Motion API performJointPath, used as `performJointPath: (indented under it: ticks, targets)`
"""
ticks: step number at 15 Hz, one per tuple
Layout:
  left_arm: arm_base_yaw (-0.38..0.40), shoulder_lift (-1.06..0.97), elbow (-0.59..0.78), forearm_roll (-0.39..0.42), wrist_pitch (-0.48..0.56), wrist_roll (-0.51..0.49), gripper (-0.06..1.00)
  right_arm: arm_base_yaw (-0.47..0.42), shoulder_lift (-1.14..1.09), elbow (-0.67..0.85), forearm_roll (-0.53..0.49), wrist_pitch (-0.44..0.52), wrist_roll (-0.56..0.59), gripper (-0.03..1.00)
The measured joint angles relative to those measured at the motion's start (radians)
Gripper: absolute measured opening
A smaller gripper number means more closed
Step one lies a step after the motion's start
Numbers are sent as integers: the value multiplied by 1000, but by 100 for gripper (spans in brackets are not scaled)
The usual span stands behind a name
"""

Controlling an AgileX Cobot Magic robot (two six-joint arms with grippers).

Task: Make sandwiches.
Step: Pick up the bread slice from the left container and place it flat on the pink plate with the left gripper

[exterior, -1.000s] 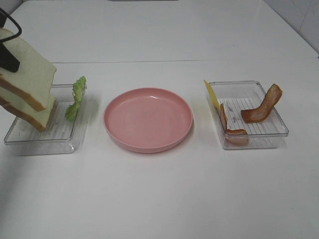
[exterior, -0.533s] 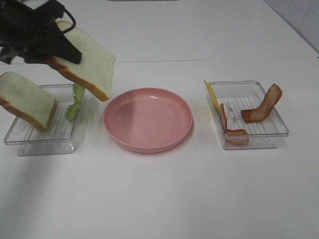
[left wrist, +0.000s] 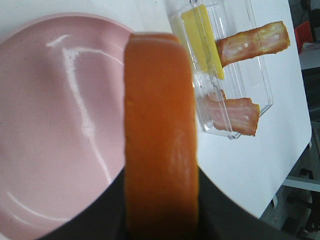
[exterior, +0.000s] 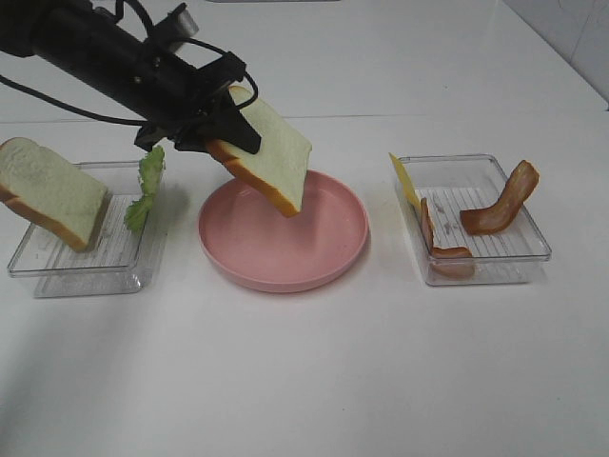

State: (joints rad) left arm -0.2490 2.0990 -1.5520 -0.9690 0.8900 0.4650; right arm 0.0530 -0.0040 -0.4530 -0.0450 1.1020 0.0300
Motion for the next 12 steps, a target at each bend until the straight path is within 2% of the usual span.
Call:
performJointPath:
  ticks: [5, 12]
  targets:
    - [-55, 123, -92, -15, -1, -31, 21, 0, 0, 0, 0, 0, 0, 89]
    - [-77, 196, -97, -73, -50, -34, 21, 0, 0, 0, 0, 0, 0, 89]
